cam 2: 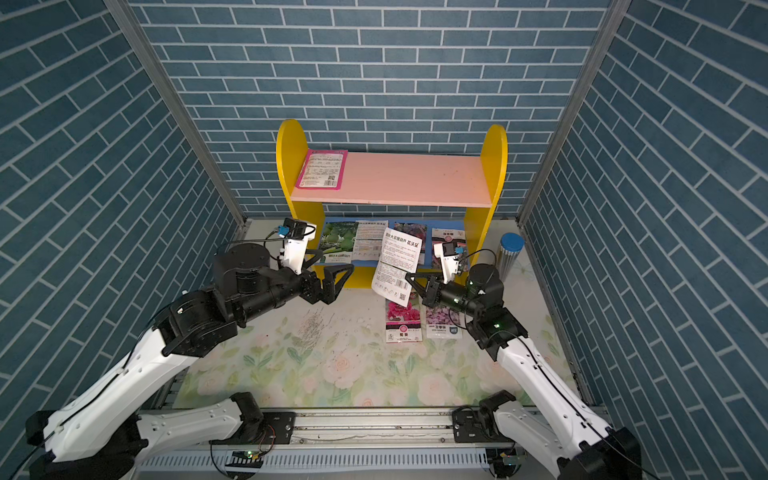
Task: Take the seed bag off the shelf
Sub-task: Place the seed packet at the center of the board.
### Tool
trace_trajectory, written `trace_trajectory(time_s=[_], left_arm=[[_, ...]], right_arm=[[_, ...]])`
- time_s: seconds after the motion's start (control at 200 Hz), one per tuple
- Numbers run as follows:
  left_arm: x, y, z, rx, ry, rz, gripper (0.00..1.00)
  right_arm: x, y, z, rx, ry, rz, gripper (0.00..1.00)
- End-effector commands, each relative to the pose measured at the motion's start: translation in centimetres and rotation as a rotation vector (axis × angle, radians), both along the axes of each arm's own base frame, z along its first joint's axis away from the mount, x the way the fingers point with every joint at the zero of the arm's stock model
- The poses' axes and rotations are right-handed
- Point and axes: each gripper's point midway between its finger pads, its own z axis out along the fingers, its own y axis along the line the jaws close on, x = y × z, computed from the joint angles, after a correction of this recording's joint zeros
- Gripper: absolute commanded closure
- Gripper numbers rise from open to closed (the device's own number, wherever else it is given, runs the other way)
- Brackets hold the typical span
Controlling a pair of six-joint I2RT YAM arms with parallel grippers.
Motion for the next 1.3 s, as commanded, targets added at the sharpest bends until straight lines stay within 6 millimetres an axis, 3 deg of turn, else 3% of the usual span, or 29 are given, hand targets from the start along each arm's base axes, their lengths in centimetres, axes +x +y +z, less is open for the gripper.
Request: trace_trajectory(time_s=[0.0, 0.175, 0.43, 0.685, 1.01, 1.295], left_arm=[[-0.5, 2.1, -2.7, 0.104, 0.065, 0.054, 0.0], [-0.8, 3.2, -4.7, 0.127, 0.105, 0.093, 0.0], [-1.8, 3.5, -5.6, 0.118, 0.119, 0.061, 0.0], [-2.9, 3.4, -5.4, 0.077, 0.102, 0.011, 0.0], [-2.4, 2.4, -6.4, 0.089, 0.111, -0.008, 0.0], [-2.2, 1.8, -6.8, 0.096, 0.111, -0.025, 0.0]], right_arm=[[-0.2, 0.8, -1.7, -0.047, -0.011, 0.022, 1.0], [-0.2, 2.5, -5.6, -0.124, 0.063, 0.023, 1.0], [0.3, 5.8, -10.8, -0.229, 0.173, 0.016, 1.0], [0.7, 8.7, -14.7, -0.301, 0.257, 0.045, 1.0], [1.7, 9.3, -19.8, -0.429, 0.359, 0.026, 1.0], [2.2, 9.4, -22.7, -0.53, 0.398, 0.026, 1.0]])
